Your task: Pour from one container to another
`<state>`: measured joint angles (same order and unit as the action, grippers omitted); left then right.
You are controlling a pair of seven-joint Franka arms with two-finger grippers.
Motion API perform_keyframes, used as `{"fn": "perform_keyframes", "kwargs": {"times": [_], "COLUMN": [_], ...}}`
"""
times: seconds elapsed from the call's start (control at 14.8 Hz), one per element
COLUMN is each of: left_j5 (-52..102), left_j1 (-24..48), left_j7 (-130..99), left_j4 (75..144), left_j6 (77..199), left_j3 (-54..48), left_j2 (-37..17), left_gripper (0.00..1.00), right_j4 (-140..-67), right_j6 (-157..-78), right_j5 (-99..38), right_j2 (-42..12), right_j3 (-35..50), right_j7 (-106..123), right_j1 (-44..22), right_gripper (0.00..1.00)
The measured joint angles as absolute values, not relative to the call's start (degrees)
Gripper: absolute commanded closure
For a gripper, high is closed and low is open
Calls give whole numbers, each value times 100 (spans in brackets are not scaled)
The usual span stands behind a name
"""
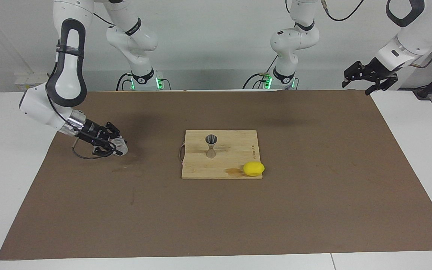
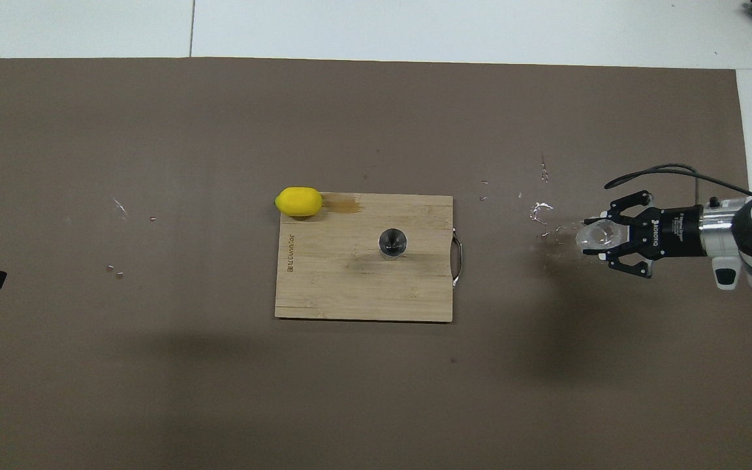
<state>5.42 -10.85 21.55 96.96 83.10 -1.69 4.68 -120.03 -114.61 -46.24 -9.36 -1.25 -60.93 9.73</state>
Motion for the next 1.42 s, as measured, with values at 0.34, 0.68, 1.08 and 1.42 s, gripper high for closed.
{"fn": "perform_keyframes", "kwargs": {"times": [0.34, 0.68, 1.08, 1.42], "left_j5": [242, 203, -173, -238], "left_j1": [-1091, -1099, -948, -658], "left_j7": [2002, 1747, 793, 152], "left_j4": [9597, 9615, 9612, 9614], "left_j6": [8429, 8474, 8802, 9127], "left_j3": [-117, -110, -151, -157], "left_j2": [473, 509, 516, 508], "left_gripper": [0, 0, 0, 0], "right_j4": [-12002, -12000, -11890, -11746], "right_j6": [-11990, -12849, -13465, -13507], "right_j5": [-4624, -4624, -4624, -4384], "right_j2": [-877, -873, -876, -889], "right_j3": [-118, -115, -120, -128], "right_j7": [-6756, -7654, -8627, -8986], "right_j1": [187, -664, -1540, -1912], "right_gripper": [100, 100, 100, 100]}}
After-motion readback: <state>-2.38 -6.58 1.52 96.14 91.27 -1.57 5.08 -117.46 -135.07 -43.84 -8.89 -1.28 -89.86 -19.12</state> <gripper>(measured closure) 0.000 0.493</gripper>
